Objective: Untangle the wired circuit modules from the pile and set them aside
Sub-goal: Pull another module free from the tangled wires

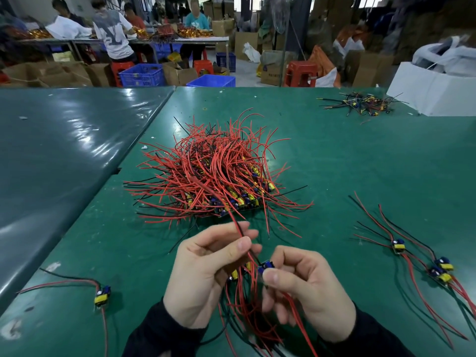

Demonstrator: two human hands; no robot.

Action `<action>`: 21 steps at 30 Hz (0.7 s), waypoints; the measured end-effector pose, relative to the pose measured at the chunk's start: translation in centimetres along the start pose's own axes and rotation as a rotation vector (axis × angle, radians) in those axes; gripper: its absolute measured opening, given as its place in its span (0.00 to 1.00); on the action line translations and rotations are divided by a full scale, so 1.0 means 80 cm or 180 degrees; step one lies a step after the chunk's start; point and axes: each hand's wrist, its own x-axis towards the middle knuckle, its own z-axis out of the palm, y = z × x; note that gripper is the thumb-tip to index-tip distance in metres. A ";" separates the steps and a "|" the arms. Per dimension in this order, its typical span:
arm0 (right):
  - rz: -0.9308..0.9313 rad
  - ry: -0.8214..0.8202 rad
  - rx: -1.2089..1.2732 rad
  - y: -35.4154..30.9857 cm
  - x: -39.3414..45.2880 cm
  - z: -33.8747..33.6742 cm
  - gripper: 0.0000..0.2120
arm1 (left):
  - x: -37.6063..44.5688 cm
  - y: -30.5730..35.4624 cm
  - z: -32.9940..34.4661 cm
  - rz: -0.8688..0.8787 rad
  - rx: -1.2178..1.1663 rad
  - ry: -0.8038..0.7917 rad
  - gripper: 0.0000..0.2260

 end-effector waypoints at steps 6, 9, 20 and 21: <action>0.0256 -0.0371 0.0002 -0.003 -0.001 -0.005 0.14 | 0.000 -0.001 -0.002 0.0124 -0.0009 0.0066 0.06; 0.0338 -0.0200 -0.0314 -0.001 0.002 -0.010 0.14 | 0.003 -0.006 -0.002 0.0441 0.0290 0.0182 0.08; 0.0187 0.0085 -0.0853 0.001 0.005 -0.012 0.05 | 0.007 -0.018 -0.004 0.0789 0.0669 0.0333 0.13; 0.0229 0.0036 -0.0785 0.001 0.005 -0.012 0.05 | 0.006 -0.019 -0.003 0.0825 0.0696 0.0330 0.13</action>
